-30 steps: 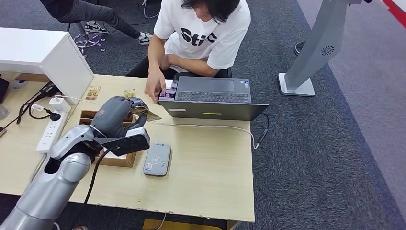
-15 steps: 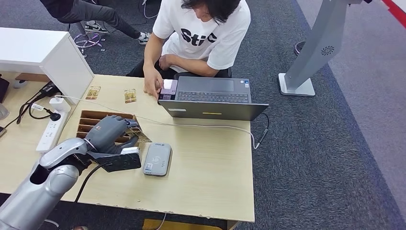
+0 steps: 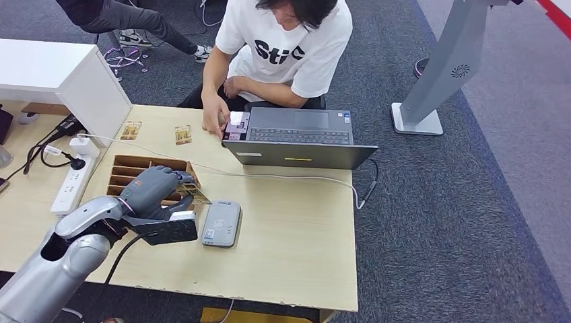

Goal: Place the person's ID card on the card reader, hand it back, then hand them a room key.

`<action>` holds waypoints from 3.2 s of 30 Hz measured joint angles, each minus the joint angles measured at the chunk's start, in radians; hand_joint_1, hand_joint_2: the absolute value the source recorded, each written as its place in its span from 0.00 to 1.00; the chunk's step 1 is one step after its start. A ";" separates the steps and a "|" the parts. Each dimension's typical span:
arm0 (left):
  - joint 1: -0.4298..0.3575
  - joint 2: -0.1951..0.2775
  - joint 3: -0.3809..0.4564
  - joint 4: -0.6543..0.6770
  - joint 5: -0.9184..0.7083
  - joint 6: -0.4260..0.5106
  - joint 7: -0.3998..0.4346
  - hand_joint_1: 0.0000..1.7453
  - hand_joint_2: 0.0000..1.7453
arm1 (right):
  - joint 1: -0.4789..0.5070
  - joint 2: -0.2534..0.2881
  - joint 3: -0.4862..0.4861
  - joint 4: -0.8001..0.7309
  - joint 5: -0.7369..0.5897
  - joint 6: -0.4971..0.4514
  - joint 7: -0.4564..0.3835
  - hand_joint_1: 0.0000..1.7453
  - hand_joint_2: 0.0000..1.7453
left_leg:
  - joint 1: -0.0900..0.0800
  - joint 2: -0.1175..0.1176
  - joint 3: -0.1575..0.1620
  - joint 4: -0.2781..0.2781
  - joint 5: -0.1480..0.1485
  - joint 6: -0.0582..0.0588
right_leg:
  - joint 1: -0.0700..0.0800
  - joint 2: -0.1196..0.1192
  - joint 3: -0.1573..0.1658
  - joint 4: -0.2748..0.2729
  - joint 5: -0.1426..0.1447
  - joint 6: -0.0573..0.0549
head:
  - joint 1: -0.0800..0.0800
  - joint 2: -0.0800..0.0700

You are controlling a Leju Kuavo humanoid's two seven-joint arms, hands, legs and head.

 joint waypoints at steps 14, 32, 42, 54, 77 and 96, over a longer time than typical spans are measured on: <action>0.012 -0.001 -0.001 0.050 -0.027 0.036 0.020 1.00 1.00 | 0.000 0.001 0.000 0.000 0.010 0.002 0.004 0.00 1.00 | 0.000 0.000 0.000 0.000 0.000 0.000 | 0.000 0.000 0.000 0.000 0.000 0.000 | 0.000 0.000; 0.078 -0.260 0.070 0.531 -0.295 0.389 -0.001 1.00 1.00 | -0.004 0.012 0.032 0.002 0.078 0.021 0.010 0.00 1.00 | 0.000 -0.004 0.000 0.000 0.000 0.000 | -0.001 -0.004 0.001 0.000 0.000 0.000 | 0.000 0.000; 0.064 -0.292 0.085 0.574 -0.297 0.391 -0.002 1.00 1.00 | -0.004 0.012 0.042 0.003 0.078 0.021 0.010 0.00 1.00 | 0.000 -0.005 0.001 0.000 0.002 0.000 | 0.000 -0.006 0.003 0.000 0.000 0.000 | 0.000 0.000; 0.060 -0.298 0.089 0.583 -0.299 0.392 -0.002 1.00 1.00 | -0.004 0.012 0.045 0.003 0.078 0.021 0.010 0.00 1.00 | 0.000 -0.006 0.001 0.000 0.002 0.001 | -0.001 -0.007 0.004 0.000 0.000 0.000 | 0.000 0.000; -0.048 -0.252 0.179 0.294 -0.194 0.167 0.005 1.00 1.00 | 0.002 0.014 0.045 0.003 0.060 0.016 0.000 0.00 1.00 | 0.000 -0.004 -0.002 0.000 0.004 0.001 | 0.000 -0.005 0.000 0.000 0.002 0.000 | 0.001 0.000; -0.081 -0.182 0.181 0.093 -0.188 0.155 0.019 1.00 1.00 | 0.002 0.014 0.037 0.003 0.042 0.014 -0.009 0.00 1.00 | 0.000 -0.005 -0.002 0.000 0.003 0.001 | 0.000 -0.005 0.000 0.000 0.001 0.001 | 0.001 0.000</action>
